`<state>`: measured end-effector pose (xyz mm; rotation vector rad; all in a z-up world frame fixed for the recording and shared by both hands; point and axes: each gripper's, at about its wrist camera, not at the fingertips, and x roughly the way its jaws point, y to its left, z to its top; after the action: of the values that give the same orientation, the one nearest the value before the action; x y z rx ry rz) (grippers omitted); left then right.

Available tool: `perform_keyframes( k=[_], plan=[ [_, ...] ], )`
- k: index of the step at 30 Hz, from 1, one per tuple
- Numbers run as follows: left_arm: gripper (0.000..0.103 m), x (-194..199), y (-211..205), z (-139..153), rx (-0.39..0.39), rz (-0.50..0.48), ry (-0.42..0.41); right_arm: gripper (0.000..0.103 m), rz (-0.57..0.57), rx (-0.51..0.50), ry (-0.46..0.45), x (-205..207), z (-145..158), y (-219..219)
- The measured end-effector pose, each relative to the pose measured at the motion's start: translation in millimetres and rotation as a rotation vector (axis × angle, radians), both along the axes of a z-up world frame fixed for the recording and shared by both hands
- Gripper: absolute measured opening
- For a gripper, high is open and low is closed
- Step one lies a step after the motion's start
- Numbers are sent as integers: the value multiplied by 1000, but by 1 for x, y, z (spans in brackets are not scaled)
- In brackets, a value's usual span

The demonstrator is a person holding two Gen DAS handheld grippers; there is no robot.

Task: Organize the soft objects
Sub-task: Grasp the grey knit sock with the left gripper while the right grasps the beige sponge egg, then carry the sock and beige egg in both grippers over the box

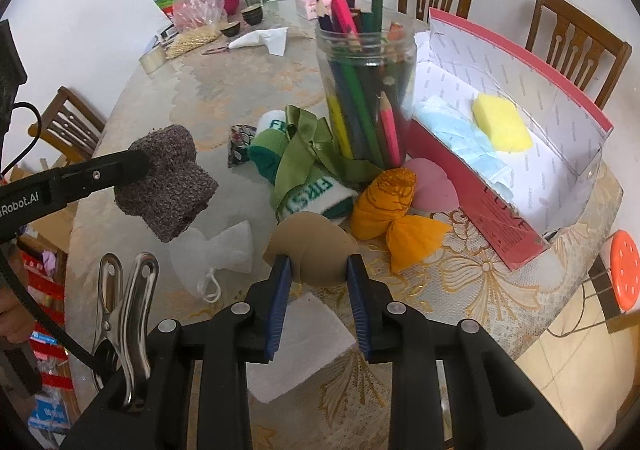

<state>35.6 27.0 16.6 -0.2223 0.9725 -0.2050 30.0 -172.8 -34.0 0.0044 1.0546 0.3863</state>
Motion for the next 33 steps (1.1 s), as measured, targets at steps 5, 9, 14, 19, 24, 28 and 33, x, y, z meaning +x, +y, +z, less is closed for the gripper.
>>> perform_keyframes(
  k=[5, 9, 14, 19, 24, 28, 33],
  plan=[
    [6, -5, -3, 5, 4, -8, -8, 30, 9, 20, -7, -5, 8, 0],
    [6, -7, -6, 9, 3, -16, -14, 30, 16, 24, -26, -11, 17, 0],
    [6, -12, -14, 15, 11, -32, -25, 30, 18, 34, -45, -16, 27, -5],
    [6, -16, -22, 19, 11, -49, -25, 30, 13, 32, -55, -18, 32, -12],
    [6, -21, -33, 22, 11, -71, -28, 30, -10, 31, -61, -21, 35, -23],
    [6, -24, -46, 27, 13, -99, -37, 30, -34, 31, -69, -22, 38, -35],
    [6, -25, -66, 36, 15, -138, -53, 30, -64, 35, -82, -24, 43, -52]
  ],
)
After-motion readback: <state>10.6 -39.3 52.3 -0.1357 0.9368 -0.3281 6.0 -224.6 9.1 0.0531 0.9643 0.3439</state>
